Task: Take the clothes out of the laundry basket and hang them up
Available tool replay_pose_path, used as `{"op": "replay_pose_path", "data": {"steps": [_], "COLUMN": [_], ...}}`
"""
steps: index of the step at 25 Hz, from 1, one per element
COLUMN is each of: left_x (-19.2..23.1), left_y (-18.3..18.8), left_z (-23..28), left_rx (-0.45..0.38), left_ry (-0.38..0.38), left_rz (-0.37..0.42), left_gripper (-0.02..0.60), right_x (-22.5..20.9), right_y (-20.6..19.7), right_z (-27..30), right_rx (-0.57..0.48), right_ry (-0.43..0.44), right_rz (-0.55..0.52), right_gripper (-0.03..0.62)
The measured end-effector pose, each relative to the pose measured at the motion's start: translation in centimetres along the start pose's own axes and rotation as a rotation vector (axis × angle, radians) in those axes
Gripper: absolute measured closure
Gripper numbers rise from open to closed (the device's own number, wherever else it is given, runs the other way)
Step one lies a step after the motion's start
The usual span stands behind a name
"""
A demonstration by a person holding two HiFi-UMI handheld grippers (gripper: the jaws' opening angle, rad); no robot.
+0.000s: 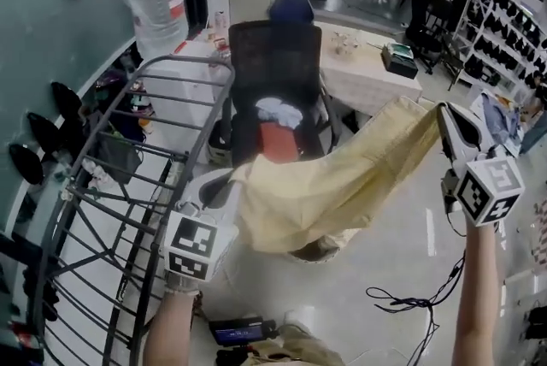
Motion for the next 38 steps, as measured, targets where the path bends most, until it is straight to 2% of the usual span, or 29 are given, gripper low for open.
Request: {"op": "replay_pose_path", "data": {"steps": [6, 9, 13, 16, 24, 27, 34, 38], "left_x": [-1.5, -2.8, -4.4, -5.5, -7.4, -7.8, -8.5, -8.1], "left_y": [3.0, 4.2, 6.0, 7.4, 9.7, 10.5, 11.1, 11.1], "left_z": [-4.8, -8.1, -12.0, -14.9, -23.6, -27.6, -36.9, -42.0], "left_rx": [-0.041, -0.053, -0.071, -0.072, -0.055, -0.06, -0.007, 0.025], "left_ry": [0.155, 0.267, 0.384, 0.474, 0.724, 0.838, 1.102, 1.217], "left_rz": [-0.004, -0.049, -0.066, -0.051, -0.003, 0.063, 0.089, 0.106], "left_gripper": [0.581, 0.581, 0.581, 0.581, 0.581, 0.581, 0.581, 0.581], "right_x": [-0.3, 0.9, 2.7, 4.2, 10.8, 14.0, 21.8, 27.7], "right_y": [-0.4, 0.4, 2.0, 3.1, 7.1, 8.8, 11.3, 14.0], "right_z": [-0.1, 1.5, 2.8, 3.5, 4.8, 5.6, 6.9, 7.4], "right_rx": [-0.086, -0.149, -0.218, -0.268, -0.415, -0.463, -0.491, -0.536], "right_ry": [0.127, 0.237, 0.36, 0.446, 0.696, 0.8, 0.987, 1.1], "right_rz": [0.029, 0.035, 0.021, 0.025, 0.046, 0.063, 0.092, 0.087], "right_gripper": [0.579, 0.579, 0.579, 0.579, 0.579, 0.579, 0.579, 0.579]}}
Point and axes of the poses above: the fingertips, and each gripper's own axes: z forward along the fingers, x to its left, y out of its top, the point moved 8 cm from there along -z, backward along the fingers, and after that the axes turned 3 degrees about y, right-handed, at the moved point
